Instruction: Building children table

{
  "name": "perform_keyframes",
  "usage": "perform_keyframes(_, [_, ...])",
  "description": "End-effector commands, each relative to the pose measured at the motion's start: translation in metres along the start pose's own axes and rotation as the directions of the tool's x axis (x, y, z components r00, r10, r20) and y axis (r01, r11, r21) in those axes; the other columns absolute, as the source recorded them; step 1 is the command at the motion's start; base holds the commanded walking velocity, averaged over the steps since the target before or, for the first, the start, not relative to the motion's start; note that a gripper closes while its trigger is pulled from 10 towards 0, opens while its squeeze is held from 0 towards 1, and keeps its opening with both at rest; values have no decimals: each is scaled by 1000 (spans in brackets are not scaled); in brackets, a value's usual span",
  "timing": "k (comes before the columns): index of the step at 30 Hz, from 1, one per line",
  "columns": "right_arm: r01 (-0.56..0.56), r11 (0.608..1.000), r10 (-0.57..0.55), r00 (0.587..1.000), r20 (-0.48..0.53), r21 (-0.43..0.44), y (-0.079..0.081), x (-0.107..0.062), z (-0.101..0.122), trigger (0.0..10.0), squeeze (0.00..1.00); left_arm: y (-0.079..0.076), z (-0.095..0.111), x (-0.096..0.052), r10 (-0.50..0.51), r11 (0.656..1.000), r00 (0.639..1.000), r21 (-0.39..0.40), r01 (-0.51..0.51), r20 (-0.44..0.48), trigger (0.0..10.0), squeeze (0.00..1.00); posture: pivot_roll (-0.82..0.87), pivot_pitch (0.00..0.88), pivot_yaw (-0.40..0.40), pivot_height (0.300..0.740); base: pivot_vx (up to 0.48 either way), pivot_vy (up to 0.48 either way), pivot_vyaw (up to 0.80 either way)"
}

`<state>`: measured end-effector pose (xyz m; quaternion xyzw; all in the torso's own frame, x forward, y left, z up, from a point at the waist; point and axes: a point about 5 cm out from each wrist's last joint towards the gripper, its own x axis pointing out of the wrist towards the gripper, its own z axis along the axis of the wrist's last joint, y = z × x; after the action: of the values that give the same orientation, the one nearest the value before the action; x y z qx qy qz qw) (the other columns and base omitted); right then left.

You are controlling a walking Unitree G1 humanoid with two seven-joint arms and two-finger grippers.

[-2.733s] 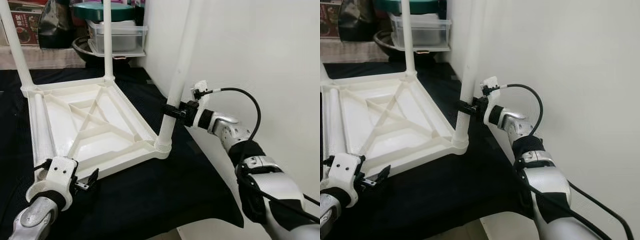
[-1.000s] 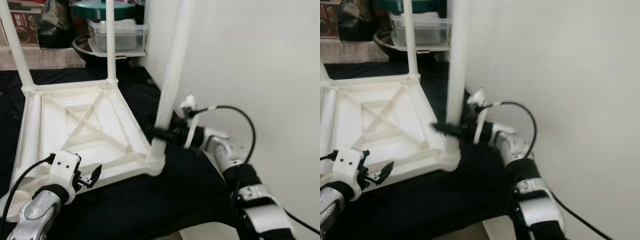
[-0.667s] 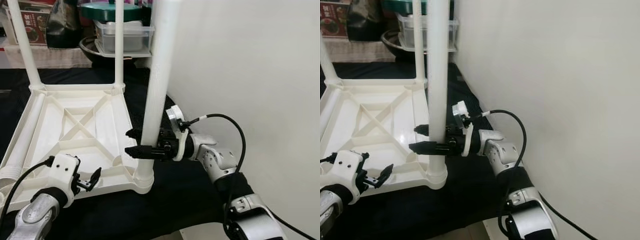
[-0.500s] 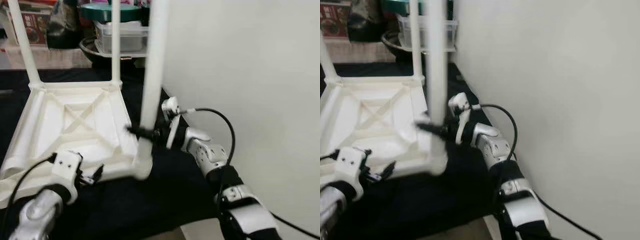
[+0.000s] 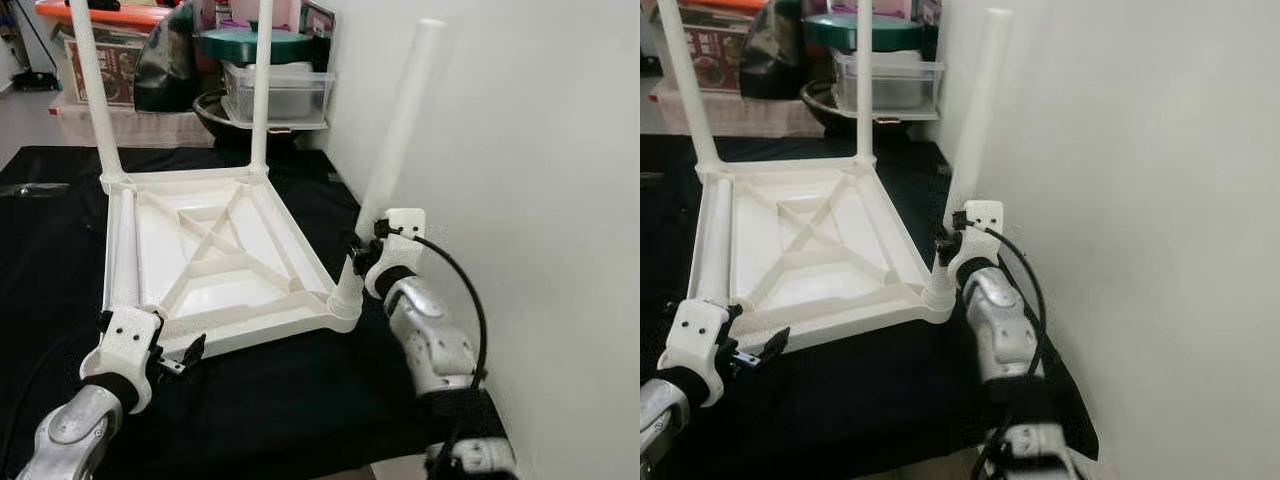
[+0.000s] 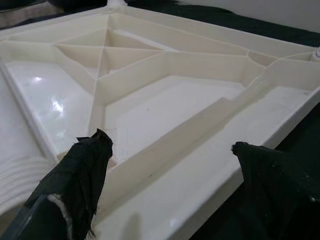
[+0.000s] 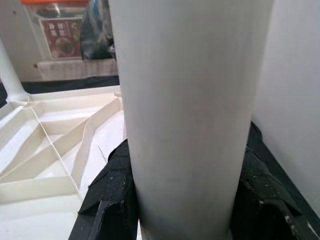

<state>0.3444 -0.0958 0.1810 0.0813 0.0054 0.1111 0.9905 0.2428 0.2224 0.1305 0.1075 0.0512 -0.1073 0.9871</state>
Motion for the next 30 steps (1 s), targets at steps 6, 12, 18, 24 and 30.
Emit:
perform_keyframes(6, [-349,934,344,937,64,80,34,-5,18,10000,0,-5,-2,5,-26,1000,1000,-14,26,-9,10000,0,164,0,-103,740,0,0,0])
perform_keyframes(12, [-501,866,500,864,61,3,20,0,37,10000,1000,-4,-1,6,-23,1000,1000,-16,23,-2,10000,0,175,0,-119,740,0,0,0])
perform_keyframes(18, [-854,512,856,516,-27,-94,29,-2,50,10000,0,-5,-2,5,-20,1000,1000,-21,20,3,10000,0,200,0,-129,740,0,0,0])
perform_keyframes(24, [-976,211,968,216,-125,-53,46,-16,39,10000,0,-5,1,6,-21,1000,1000,-19,21,13,10000,0,210,0,-136,740,0,0,0])
perform_keyframes(30, [-999,53,992,53,-117,-5,64,-29,31,2353,0,-4,0,3,-18,1000,1000,-15,19,8,10000,0,225,0,-145,740,0,0,0])
